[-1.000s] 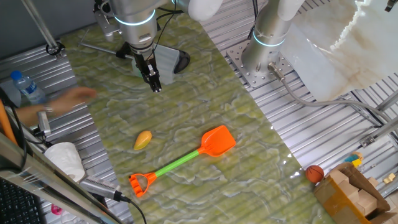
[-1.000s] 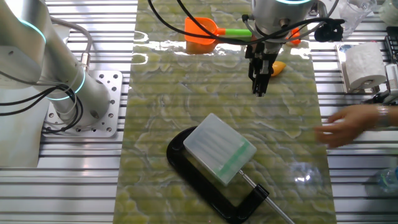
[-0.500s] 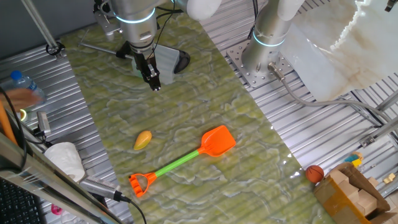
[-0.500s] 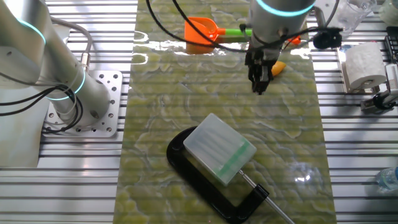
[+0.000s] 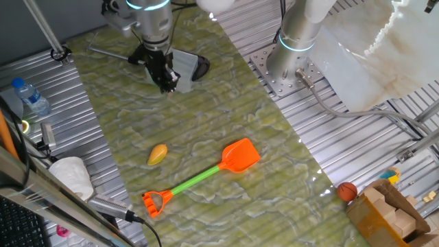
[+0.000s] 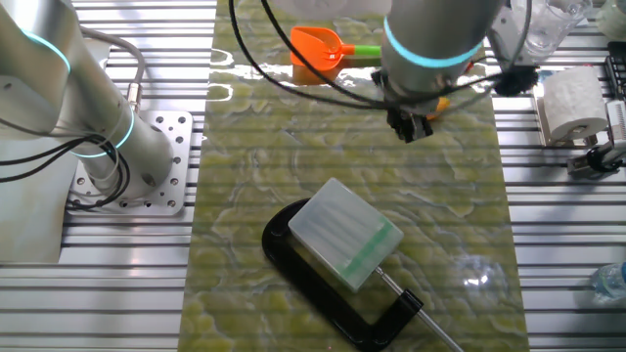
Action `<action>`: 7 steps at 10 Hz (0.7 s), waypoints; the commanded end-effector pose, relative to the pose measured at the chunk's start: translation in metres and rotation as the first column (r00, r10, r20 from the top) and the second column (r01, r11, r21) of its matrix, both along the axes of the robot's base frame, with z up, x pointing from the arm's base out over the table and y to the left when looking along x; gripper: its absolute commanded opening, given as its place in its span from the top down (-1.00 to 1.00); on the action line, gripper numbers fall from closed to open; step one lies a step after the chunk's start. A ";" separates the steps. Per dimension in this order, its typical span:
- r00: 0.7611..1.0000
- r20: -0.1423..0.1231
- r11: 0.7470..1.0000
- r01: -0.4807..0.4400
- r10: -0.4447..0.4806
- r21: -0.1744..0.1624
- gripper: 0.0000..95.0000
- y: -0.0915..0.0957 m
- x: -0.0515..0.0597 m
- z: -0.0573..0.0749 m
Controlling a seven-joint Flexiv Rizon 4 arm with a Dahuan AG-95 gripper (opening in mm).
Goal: Use a shovel to scoop up an object
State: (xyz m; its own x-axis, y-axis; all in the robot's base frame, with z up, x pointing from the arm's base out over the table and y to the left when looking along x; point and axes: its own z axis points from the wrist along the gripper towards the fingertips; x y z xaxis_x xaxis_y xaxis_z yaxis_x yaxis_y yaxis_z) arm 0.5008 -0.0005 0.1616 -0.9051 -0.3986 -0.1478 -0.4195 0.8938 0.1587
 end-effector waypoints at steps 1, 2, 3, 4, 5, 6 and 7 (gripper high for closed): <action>0.997 -0.019 0.995 -0.079 0.078 -0.066 1.00 0.000 0.001 -0.001; 0.997 -0.025 0.993 -0.081 0.080 -0.083 1.00 0.000 0.001 -0.001; 0.996 -0.030 0.992 -0.083 0.081 -0.096 1.00 0.001 0.000 0.000; 0.997 -0.037 0.992 -0.075 0.071 -0.104 1.00 0.001 0.000 0.002; 0.997 -0.041 0.990 -0.076 0.072 -0.114 1.00 0.001 0.000 0.002; 0.997 -0.044 0.989 -0.069 0.064 -0.129 1.00 0.001 0.000 0.002; 0.997 -0.045 0.989 -0.061 0.055 -0.131 1.00 0.001 -0.001 0.002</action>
